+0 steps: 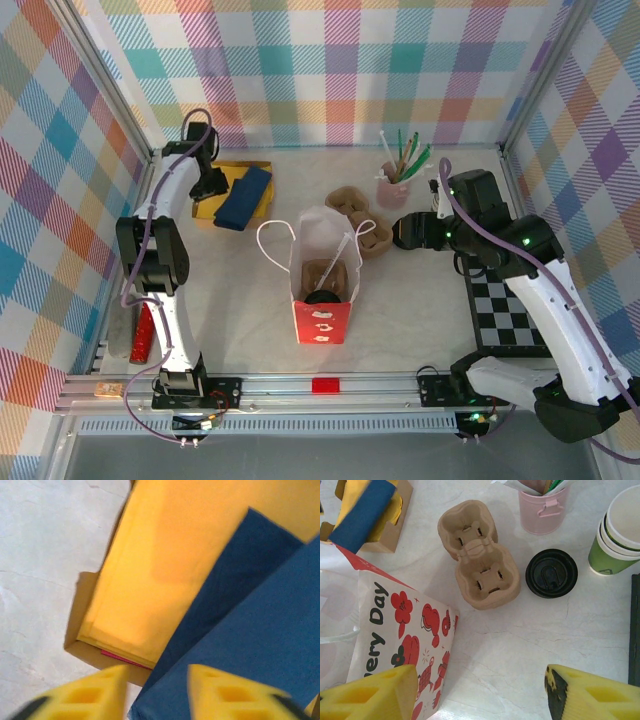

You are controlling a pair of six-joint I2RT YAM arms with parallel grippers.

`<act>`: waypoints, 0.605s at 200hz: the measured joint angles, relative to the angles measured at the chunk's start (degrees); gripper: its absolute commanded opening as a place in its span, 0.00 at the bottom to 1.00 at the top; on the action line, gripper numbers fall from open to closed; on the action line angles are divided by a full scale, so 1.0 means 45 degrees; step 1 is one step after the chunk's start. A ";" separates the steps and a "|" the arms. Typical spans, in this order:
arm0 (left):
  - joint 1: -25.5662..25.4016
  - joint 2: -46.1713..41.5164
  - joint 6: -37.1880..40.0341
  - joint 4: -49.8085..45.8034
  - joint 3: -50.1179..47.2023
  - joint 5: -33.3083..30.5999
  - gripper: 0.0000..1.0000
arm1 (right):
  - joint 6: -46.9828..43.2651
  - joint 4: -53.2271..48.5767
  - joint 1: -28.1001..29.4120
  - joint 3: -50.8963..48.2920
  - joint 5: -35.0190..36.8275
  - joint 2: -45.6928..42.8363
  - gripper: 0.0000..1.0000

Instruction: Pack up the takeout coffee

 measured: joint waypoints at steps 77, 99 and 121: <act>-0.2633 -0.0039 0.1967 -0.0238 0.1622 -0.1433 0.67 | -0.0039 0.0000 0.0000 0.0000 -0.0005 -0.0015 0.78; -0.3687 0.0481 0.2433 -0.0423 0.2161 -0.1535 0.66 | -0.0044 -0.0005 0.0000 0.0000 -0.0005 -0.0019 0.81; -0.3779 0.1190 0.2637 -0.0646 0.2254 -0.1778 0.67 | -0.0102 0.0000 0.0000 -0.0024 0.0005 -0.0058 0.84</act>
